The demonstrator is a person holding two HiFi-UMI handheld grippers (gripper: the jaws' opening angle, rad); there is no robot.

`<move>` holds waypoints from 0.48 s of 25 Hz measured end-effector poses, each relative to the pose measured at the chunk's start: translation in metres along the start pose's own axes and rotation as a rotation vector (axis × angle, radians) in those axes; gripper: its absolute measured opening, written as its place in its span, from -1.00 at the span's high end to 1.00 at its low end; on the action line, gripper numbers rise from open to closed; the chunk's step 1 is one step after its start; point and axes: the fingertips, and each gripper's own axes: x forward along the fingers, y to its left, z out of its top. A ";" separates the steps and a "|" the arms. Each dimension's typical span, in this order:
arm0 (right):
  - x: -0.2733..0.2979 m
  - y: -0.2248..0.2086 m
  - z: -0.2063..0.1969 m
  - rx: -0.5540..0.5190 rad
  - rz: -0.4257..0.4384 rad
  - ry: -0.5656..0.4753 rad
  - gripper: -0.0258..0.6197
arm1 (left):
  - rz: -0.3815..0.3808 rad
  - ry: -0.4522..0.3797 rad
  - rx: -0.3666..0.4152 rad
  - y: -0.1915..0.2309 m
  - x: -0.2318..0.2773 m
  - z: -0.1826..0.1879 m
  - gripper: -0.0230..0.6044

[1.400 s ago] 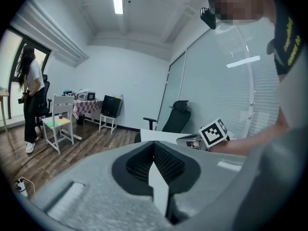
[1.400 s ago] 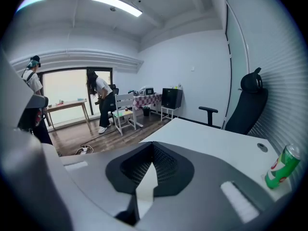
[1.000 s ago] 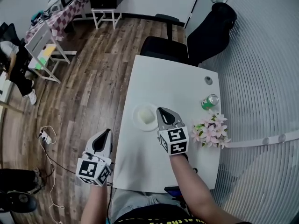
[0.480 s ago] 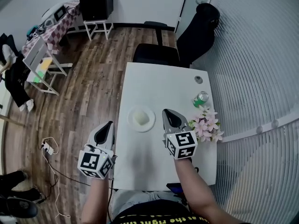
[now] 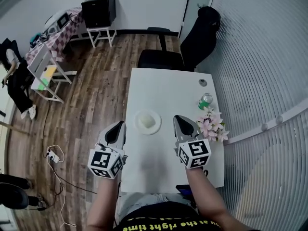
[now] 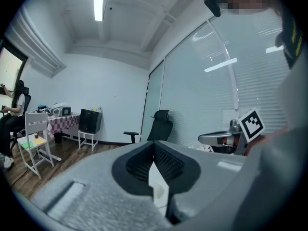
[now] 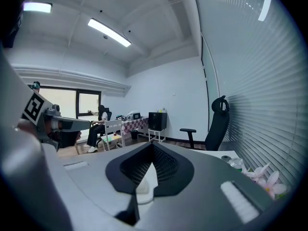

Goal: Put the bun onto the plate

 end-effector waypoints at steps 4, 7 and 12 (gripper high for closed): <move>-0.011 -0.003 0.005 0.009 -0.009 -0.012 0.90 | -0.002 0.001 0.007 -0.003 0.005 0.002 0.92; -0.015 0.000 0.011 0.016 -0.013 -0.028 0.90 | 0.004 -0.005 0.004 -0.001 0.004 0.004 0.92; -0.018 -0.001 0.020 0.013 -0.015 -0.047 0.90 | 0.006 -0.015 0.000 -0.001 0.003 0.005 0.92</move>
